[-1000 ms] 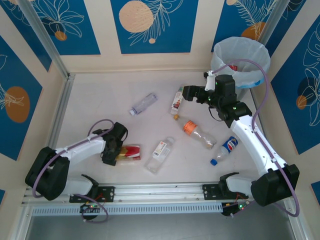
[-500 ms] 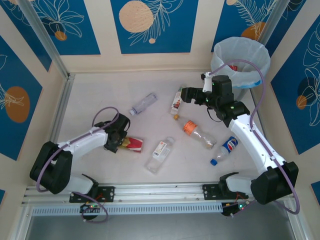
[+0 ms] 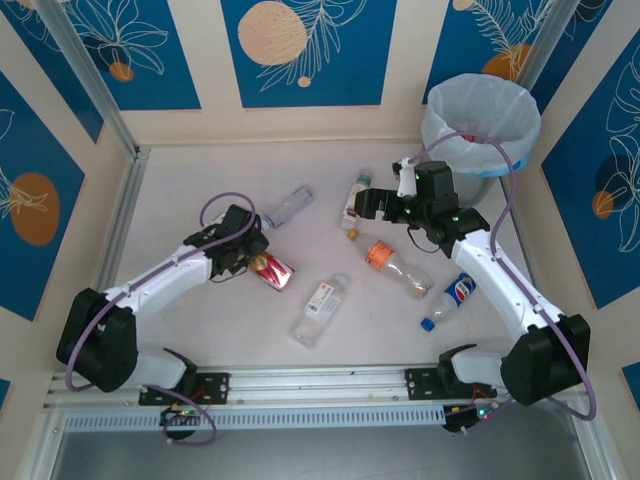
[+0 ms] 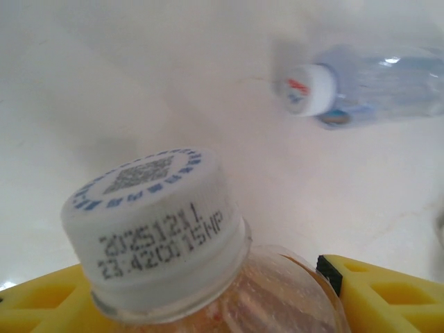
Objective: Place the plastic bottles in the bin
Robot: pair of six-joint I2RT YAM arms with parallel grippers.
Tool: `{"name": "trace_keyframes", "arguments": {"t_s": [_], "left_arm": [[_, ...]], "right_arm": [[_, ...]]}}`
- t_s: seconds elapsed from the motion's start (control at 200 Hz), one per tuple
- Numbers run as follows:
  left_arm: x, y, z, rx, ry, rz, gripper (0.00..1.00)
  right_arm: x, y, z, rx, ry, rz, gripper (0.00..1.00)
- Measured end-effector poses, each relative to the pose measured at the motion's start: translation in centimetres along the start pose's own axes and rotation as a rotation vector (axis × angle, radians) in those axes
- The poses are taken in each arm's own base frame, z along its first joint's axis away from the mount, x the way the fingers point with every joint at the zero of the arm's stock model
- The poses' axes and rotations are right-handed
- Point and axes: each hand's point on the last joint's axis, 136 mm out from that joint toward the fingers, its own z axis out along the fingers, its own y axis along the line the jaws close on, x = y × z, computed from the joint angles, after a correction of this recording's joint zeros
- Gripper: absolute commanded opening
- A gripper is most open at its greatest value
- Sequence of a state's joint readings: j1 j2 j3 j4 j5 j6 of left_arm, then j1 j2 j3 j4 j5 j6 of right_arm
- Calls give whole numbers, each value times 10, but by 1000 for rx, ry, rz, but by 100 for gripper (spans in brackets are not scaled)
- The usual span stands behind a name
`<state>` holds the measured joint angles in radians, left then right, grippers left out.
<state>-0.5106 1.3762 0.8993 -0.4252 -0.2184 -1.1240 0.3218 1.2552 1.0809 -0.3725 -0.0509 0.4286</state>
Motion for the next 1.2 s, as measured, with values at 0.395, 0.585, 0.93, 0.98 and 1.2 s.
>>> {"name": "trace_keyframes", "arguments": {"t_s": [0.395,0.585,0.93,0.98,1.2], "left_arm": [[-22,-69,-20,206,-27,184,48],[-26,-93,-25,264,-22,241,49],[-25,-114,-31,330,1,300,49],[-25,-116,-31,335,4,307,49],[-24,-127,-28,363,14,328,49]], "right_arm": [[34,27,17,-233,80,173,100],[50,59,26,-397,149,150,100],[87,109,44,-549,286,70,99],[93,114,49,-554,306,69,100],[113,131,63,-577,368,61,100]]}}
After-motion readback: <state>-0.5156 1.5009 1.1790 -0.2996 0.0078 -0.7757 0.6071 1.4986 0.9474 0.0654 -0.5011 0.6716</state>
